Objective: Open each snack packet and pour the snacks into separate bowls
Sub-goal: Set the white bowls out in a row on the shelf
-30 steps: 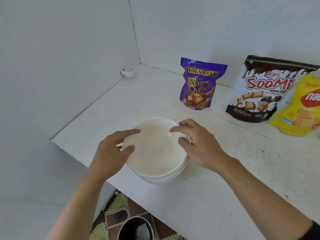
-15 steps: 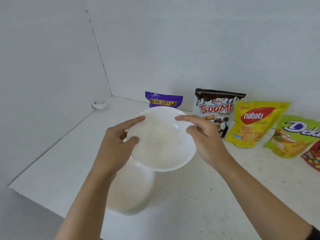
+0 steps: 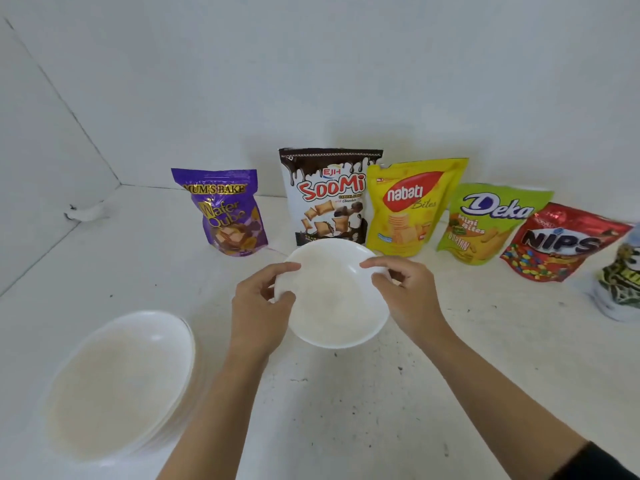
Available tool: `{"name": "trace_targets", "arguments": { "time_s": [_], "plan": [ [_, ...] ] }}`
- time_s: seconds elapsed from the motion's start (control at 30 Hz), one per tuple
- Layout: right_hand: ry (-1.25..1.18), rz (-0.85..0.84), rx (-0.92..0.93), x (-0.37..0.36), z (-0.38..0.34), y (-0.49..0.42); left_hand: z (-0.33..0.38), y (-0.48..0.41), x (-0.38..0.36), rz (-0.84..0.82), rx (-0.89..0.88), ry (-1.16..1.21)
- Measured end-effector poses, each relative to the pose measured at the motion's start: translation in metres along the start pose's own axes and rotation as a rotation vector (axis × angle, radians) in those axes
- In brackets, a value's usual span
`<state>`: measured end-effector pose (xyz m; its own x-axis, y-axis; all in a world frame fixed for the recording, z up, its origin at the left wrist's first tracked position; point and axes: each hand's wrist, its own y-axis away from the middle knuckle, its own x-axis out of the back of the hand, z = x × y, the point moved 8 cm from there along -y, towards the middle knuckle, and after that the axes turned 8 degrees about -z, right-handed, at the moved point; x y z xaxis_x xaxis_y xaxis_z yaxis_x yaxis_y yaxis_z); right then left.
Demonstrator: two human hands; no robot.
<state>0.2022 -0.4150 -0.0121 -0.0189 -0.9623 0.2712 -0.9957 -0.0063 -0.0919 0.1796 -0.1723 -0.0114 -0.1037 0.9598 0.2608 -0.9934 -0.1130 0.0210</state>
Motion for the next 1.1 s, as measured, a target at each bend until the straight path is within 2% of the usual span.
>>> {"name": "trace_targets", "arguments": {
  "time_s": [0.27, 0.6, 0.7, 0.83, 0.97, 1.1],
  "plan": [
    [0.184, -0.079, -0.082, -0.017, 0.058, -0.005, -0.057, -0.010, -0.027, -0.045, 0.207, -0.072],
    [0.388, -0.103, -0.059, -0.023, 0.054, -0.007, -0.054, -0.019, -0.029, -0.140, 0.235, -0.219],
    [0.481, -0.098, -0.018, -0.027, 0.027, -0.007, -0.028, -0.016, -0.019, -0.182, 0.145, -0.277],
    [0.361, -0.110, 0.128, -0.043, -0.027, -0.009, 0.023, 0.001, 0.013, -0.136, -0.020, -0.349],
    [0.196, -0.260, 0.241, -0.082, -0.085, -0.004, 0.065, 0.030, 0.068, -0.002, -0.172, -0.393],
    [0.104, -0.431, 0.310, -0.137, -0.119, 0.009, 0.064, 0.063, 0.123, 0.101, -0.164, -0.399]
  ]
}}
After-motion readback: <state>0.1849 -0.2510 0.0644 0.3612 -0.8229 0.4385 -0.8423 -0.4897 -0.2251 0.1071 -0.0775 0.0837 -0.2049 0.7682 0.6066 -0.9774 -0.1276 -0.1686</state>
